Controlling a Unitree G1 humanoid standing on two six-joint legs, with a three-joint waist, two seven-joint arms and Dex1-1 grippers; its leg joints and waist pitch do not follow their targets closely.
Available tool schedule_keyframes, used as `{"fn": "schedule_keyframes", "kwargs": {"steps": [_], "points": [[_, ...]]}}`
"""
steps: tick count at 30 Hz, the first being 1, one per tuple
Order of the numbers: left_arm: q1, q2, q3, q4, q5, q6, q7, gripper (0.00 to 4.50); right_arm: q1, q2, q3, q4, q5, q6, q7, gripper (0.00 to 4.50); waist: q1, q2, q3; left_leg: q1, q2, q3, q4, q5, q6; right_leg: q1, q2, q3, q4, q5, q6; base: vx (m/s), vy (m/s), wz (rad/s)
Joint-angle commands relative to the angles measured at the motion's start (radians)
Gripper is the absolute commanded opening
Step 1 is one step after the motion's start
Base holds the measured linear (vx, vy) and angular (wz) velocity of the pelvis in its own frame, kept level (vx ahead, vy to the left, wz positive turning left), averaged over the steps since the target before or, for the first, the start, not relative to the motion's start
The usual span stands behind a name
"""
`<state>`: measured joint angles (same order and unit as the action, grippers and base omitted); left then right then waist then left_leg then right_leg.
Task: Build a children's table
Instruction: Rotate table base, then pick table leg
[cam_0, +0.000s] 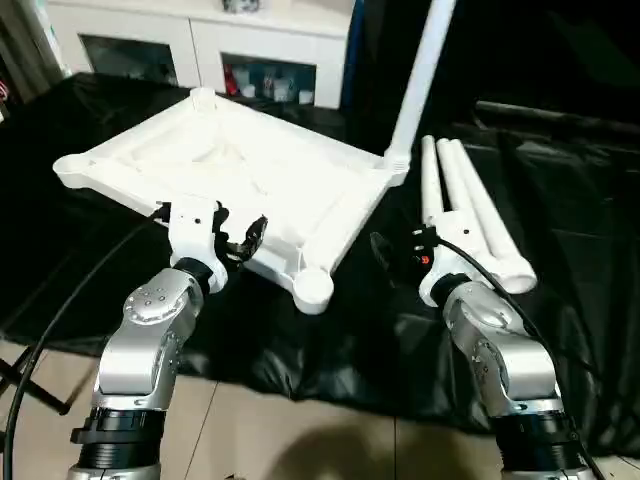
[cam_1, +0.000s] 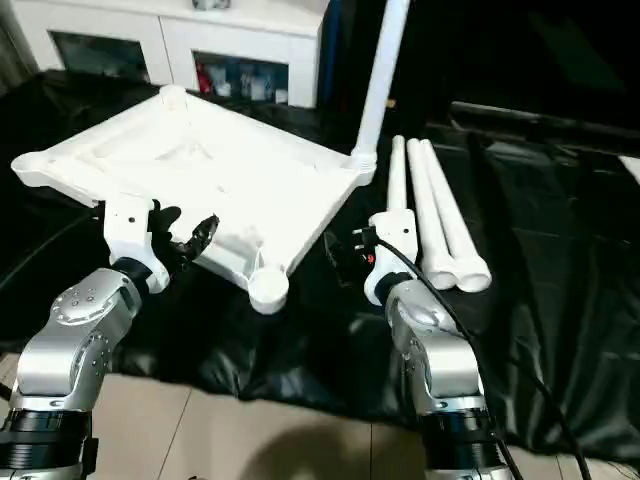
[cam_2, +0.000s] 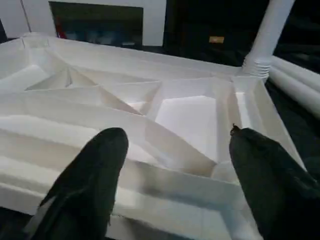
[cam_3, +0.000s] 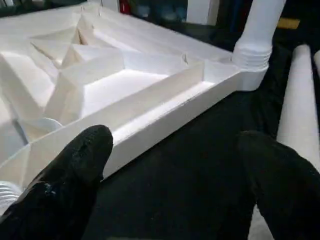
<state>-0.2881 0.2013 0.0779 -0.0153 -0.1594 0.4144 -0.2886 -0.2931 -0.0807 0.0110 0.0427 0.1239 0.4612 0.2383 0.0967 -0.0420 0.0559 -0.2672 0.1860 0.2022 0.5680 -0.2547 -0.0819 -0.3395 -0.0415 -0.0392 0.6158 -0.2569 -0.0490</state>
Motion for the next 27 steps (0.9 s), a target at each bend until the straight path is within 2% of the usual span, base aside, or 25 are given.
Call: {"fn": "schedule_keyframes", "kwargs": {"steps": [1, 2, 3, 4, 5, 6, 7, 8, 9, 10, 11, 12, 13, 14, 15, 16, 17, 18, 19, 20, 21, 23, 24, 26, 27], "points": [[-0.027, -0.001, -0.006, 0.004, -0.002, 0.004, 0.001, 4.20, 0.000, -0.012, -0.006, -0.012, 0.000, 0.017, -0.009, 4.39, -0.015, 0.018, -0.059, 0.093, 0.059, 0.012, -0.074, -0.131, -0.050, -0.006, -0.020, 0.040, -0.015, 0.073, -0.248, 0.106, 0.002, -0.33], [-0.028, 0.000, -0.007, 0.005, -0.003, 0.004, 0.001, 4.20, -0.001, -0.010, -0.009, -0.010, -0.001, 0.021, -0.015, 4.39, -0.014, 0.009, -0.057, 0.085, 0.038, 0.028, -0.068, -0.154, -0.062, 0.007, -0.018, 0.052, -0.018, 0.089, -0.254, 0.102, -0.006, -0.52], [-0.029, 0.000, -0.007, 0.006, -0.004, 0.003, 0.002, 4.27, -0.003, -0.009, -0.011, -0.007, -0.002, 0.020, -0.018, 4.39, 0.012, -0.012, -0.060, 0.023, -0.045, 0.054, -0.025, -0.191, -0.079, 0.092, 0.002, 0.127, -0.040, 0.129, -0.275, 0.081, 0.025, -0.38], [-0.029, 0.000, -0.006, 0.006, -0.004, 0.003, 0.002, 4.33, -0.004, -0.009, -0.011, -0.006, -0.003, 0.018, -0.018, 4.39, 0.050, -0.012, -0.069, -0.082, -0.038, -0.022, 0.054, -0.139, 0.020, 0.175, -0.121, 0.189, -0.082, 0.176, -0.310, 0.081, 0.025, -0.38], [-0.029, 0.000, -0.006, 0.006, -0.005, 0.003, 0.002, 4.33, -0.004, -0.010, -0.011, -0.005, -0.003, 0.017, -0.018, 4.39, 0.052, -0.006, -0.071, -0.109, -0.020, -0.051, 0.087, -0.093, 0.033, 0.184, -0.159, 0.206, -0.088, 0.209, -0.341, 0.070, 0.050, -0.10], [-0.030, 0.000, -0.005, 0.007, -0.006, 0.003, 0.002, 4.47, -0.006, -0.010, -0.010, -0.003, -0.006, 0.012, -0.016, 4.39, 0.053, 0.011, -0.080, -0.169, 0.003, -0.092, 0.094, 0.016, 0.028, 0.196, -0.141, 0.183, -0.060, 0.376, -0.347, 0.000, 0.000, 0.00], [-0.030, 0.000, -0.005, 0.007, -0.006, 0.003, 0.002, 4.47, -0.006, -0.010, -0.009, -0.003, -0.007, 0.011, -0.015, 4.39, 0.031, 0.037, -0.086, -0.149, 0.013, -0.093, 0.014, 0.152, 0.024, 0.158, -0.055, 0.087, -0.013, 0.466, -0.252, 0.000, 0.000, 0.00], [-0.030, 0.000, -0.004, 0.007, -0.007, 0.003, 0.001, 4.47, -0.005, -0.010, -0.008, -0.003, -0.008, 0.011, -0.015, 4.39, 0.015, 0.079, -0.089, -0.081, 0.048, -0.123, -0.022, 0.217, 0.026, 0.085, -0.005, 0.019, 0.032, 0.366, -0.176, -0.035, 0.050, -0.14], [-0.031, 0.000, -0.004, 0.008, -0.007, 0.002, 0.001, 4.47, -0.005, -0.010, -0.007, -0.004, -0.008, 0.012, -0.015, 4.39, -0.059, 0.071, -0.084, 0.051, 0.151, -0.228, -0.047, 0.237, 0.217, -0.053, -0.022, -0.014, 0.096, -0.020, -0.068, 0.000, 0.000, 0.00], [-0.033, 0.000, -0.004, 0.011, -0.007, 0.001, 0.001, 4.47, -0.006, -0.011, -0.005, -0.004, -0.009, 0.014, -0.015, 4.39, -0.052, 0.066, -0.089, 0.085, 0.168, -0.242, -0.029, 0.241, 0.323, -0.084, -0.045, -0.012, 0.104, -0.102, -0.031, 0.000, 0.000, 0.00], [-0.034, 0.000, -0.003, 0.013, -0.007, 0.000, 0.001, 4.47, -0.006, -0.012, -0.004, -0.005, -0.009, 0.014, -0.015, 4.39, -0.049, 0.059, -0.077, 0.056, 0.152, -0.213, -0.025, 0.223, 0.426, -0.100, -0.060, -0.010, 0.125, -0.066, 0.026, 0.087, -0.033, -0.06], [-0.038, 0.000, -0.003, 0.016, -0.007, -0.002, 0.000, 4.47, -0.005, -0.014, -0.003, -0.009, -0.008, 0.017, -0.018, 4.39, -0.053, 0.038, -0.073, 0.040, 0.102, -0.174, -0.029, 0.152, 0.457, -0.096, -0.061, -0.008, 0.089, 0.005, 0.038, 0.000, 0.000, 0.00], [-0.038, 0.000, -0.004, 0.016, -0.007, -0.003, -0.001, 4.47, -0.005, -0.015, -0.003, -0.011, -0.007, 0.017, -0.018, 4.39, -0.050, 0.003, -0.067, -0.002, 0.013, -0.108, 0.008, 0.060, 0.400, -0.049, -0.088, 0.022, -0.010, 0.093, -0.027, 0.000, 0.000, 0.00], [-0.038, 0.000, -0.004, 0.017, -0.006, -0.003, -0.002, 4.47, -0.004, -0.015, -0.003, -0.012, -0.007, 0.018, -0.020, 4.39, -0.037, -0.011, -0.068, -0.057, -0.029, -0.082, 0.017, 0.014, 0.362, 0.013, -0.101, 0.048, -0.044, 0.020, -0.067, 0.021, -0.053, 0.08], [-0.040, 0.000, -0.006, 0.018, -0.005, -0.003, -0.001, 4.47, -0.004, -0.016, -0.003, -0.012, -0.007, 0.018, -0.021, 4.39, -0.003, -0.024, -0.072, -0.106, -0.054, -0.071, 0.077, -0.020, 0.263, 0.091, -0.171, 0.119, -0.099, -0.184, -0.133, 0.029, -0.064, 0.11], [-0.041, 0.000, -0.007, 0.019, -0.005, -0.003, 0.000, 4.47, -0.005, -0.017, -0.004, -0.012, -0.007, 0.018, -0.021, 4.39, 0.015, -0.018, -0.077, -0.129, -0.037, -0.083, 0.097, 0.017, 0.189, 0.120, -0.187, 0.132, -0.104, -0.223, -0.209, 0.029, -0.064, 0.11], [-0.042, 0.001, -0.009, 0.020, -0.004, -0.003, 0.000, 4.47, -0.006, -0.017, -0.005, -0.011, -0.009, 0.019, -0.021, 4.39, 0.016, -0.012, -0.075, -0.143, -0.031, -0.087, 0.093, 0.047, 0.163, 0.129, -0.178, 0.122, -0.098, -0.195, -0.232, 0.061, -0.055, 0.07], [-0.041, 0.001, -0.011, 0.019, -0.006, -0.013, -0.005, 4.47, -0.010, -0.018, -0.005, -0.010, -0.014, 0.022, -0.021, 4.39, 0.011, 0.015, -0.067, -0.135, -0.006, -0.088, 0.041, 0.106, 0.131, 0.105, -0.146, 0.078, -0.083, -0.114, -0.251, 0.055, -0.023, -0.05], [-0.041, 0.005, -0.014, 0.019, -0.002, -0.012, -0.007, 4.47, -0.018, -0.020, -0.007, -0.009, -0.015, 0.034, -0.023, 4.39, -0.010, 0.034, -0.072, -0.115, 0.001, -0.084, 0.001, 0.187, 0.114, 0.075, -0.074, 0.028, -0.040, 0.027, -0.218, 0.055, -0.023, -0.05], [-0.044, 0.012, -0.018, 0.023, 0.002, -0.017, -0.013, 4.47, -0.033, -0.022, -0.013, -0.007, -0.008, 0.058, -0.024, 4.39, -0.017, 0.037, -0.076, -0.084, 0.009, -0.088, -0.004, 0.204, 0.125, 0.049, -0.060, 0.018, -0.026, 0.089, -0.200, 0.000, 0.000, 0.00], [-0.047, 0.015, -0.020, 0.026, 0.005, -0.019, -0.017, 4.50, -0.042, -0.024, -0.017, -0.005, -0.002, 0.072, -0.025, 4.44, -0.030, 0.038, -0.093, -0.051, 0.018, -0.102, 0.010, 0.326, 0.159, 0.027, -0.057, 0.014, 0.006, 0.244, -0.197, 0.063, 0.005, 0.00], [-0.058, 0.030, -0.021, 0.032, -0.001, -0.023, -0.046, 4.50, -0.072, -0.030, -0.029, 0.006, 0.025, 0.084, -0.006, 4.44, -0.025, 0.032, -0.100, -0.052, 0.011, -0.105, 0.036, 0.552, 0.176, 0.008, -0.063, 0.026, 0.020, 0.449, -0.187, 0.032, 0.003, 0.00], [-0.065, 0.041, -0.023, 0.036, -0.008, -0.015, -0.070, 4.50, -0.092, -0.032, -0.036, 0.020, 0.038, 0.091, 0.000, 4.44, -0.019, 0.028, -0.102, -0.068, 0.005, -0.102, 0.043, 0.635, 0.152, 0.014, -0.066, 0.036, 0.027, 0.537, -0.178, 0.000, 0.000, 0.00], [-0.074, 0.064, -0.037, 0.039, -0.013, -0.005, -0.109, 4.50, -0.127, -0.035, -0.040, 0.054, 0.041, 0.093, 0.005, 4.44, -0.013, 0.030, -0.096, -0.077, 0.002, -0.092, 0.035, 0.541, 0.095, 0.014, -0.070, 0.037, 0.019, 0.498, -0.168, 0.000, 0.000, 0.00], [-0.076, 0.072, -0.042, 0.039, -0.015, -0.004, -0.119, 4.50, -0.138, -0.034, -0.041, 0.066, 0.037, 0.092, 0.007, 4.44, -0.012, 0.032, -0.088, -0.080, 0.009, -0.088, 0.025, 0.410, 0.058, 0.013, -0.077, 0.039, 0.009, 0.424, -0.176, 0.000, 0.000, 0.00]]}}
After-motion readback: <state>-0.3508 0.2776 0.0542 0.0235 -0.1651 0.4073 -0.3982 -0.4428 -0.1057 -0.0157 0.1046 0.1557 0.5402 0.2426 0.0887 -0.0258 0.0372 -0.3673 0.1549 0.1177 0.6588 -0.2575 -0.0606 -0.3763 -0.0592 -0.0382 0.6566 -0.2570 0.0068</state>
